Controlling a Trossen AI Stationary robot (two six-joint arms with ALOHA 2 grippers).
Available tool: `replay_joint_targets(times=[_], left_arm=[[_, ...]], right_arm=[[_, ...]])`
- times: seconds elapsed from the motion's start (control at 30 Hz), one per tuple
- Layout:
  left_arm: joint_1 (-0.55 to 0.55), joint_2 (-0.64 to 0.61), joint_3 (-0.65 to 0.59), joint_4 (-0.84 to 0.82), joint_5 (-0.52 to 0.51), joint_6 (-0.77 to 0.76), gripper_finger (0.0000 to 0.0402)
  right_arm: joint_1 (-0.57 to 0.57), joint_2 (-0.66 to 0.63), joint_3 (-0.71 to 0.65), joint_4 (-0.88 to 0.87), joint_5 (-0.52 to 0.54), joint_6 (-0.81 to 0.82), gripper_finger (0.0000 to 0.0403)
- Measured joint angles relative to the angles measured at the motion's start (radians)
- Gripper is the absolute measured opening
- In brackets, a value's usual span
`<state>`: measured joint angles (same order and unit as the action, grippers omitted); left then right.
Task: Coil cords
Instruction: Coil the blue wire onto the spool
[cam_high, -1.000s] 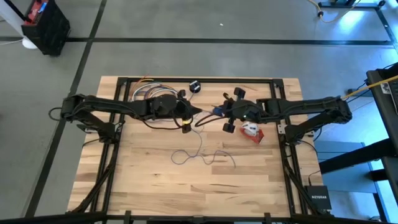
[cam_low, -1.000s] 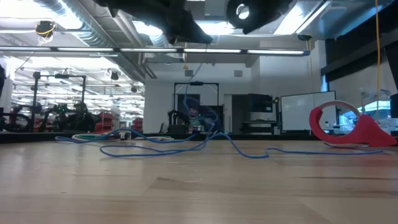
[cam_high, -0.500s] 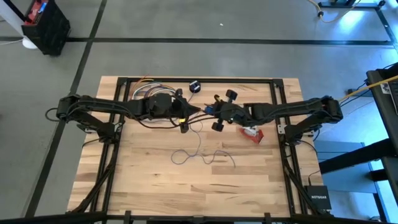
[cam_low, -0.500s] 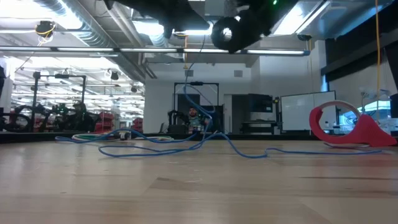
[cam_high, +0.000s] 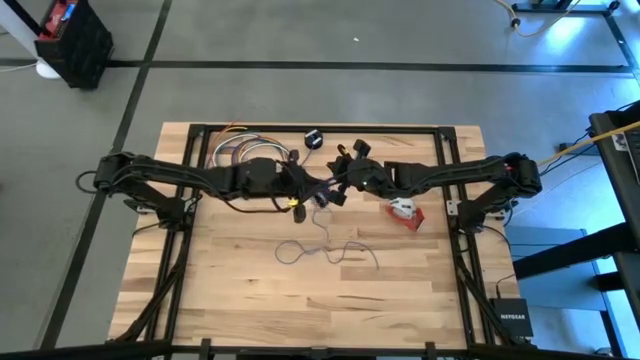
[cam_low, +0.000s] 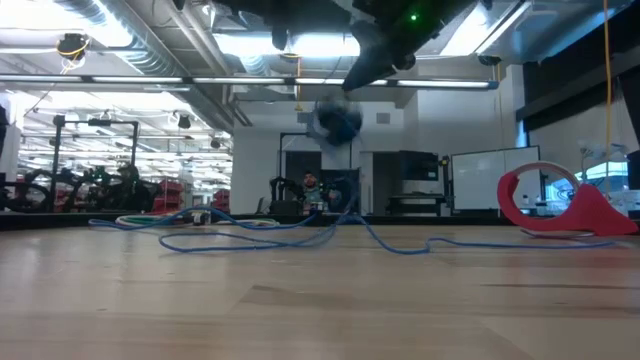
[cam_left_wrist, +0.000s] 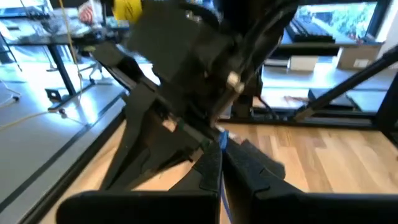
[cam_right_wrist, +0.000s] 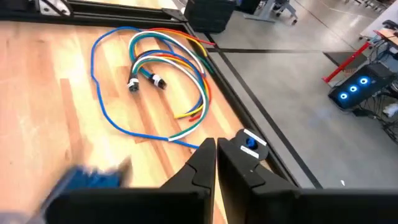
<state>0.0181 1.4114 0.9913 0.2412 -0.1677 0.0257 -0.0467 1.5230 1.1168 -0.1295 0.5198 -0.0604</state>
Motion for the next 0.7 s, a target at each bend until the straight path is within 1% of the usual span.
replay_joint_targets(times=[0.17,0.37,0.43,0.5,0.6,0.7], left_arm=[[0.0,0.015,0.0,0.002,0.0,0.007,0.0006],[0.002,0.016,0.0,-0.125,0.0,0.019,0.0011],[0.002,0.017,-0.001,-0.16,-0.001,0.029,0.001],[0.002,0.017,-0.001,-0.174,-0.001,0.024,0.0011],[0.002,0.017,-0.001,-0.187,0.0,0.029,0.0028],[0.002,0.017,-0.001,-0.195,0.0,0.032,0.0066]], right_arm=[[0.0,0.0,0.0,-0.002,0.003,0.0,0.0019],[0.0,0.0,0.001,-0.116,0.003,0.001,0.0019],[0.0,0.0,0.0,-0.119,0.002,0.001,0.0019],[0.0,0.003,0.0,-0.109,-0.022,-0.004,0.002],[0.0,0.005,0.001,-0.105,-0.075,-0.018,0.0036],[0.0,0.005,0.0,-0.092,-0.084,-0.027,0.0073]])
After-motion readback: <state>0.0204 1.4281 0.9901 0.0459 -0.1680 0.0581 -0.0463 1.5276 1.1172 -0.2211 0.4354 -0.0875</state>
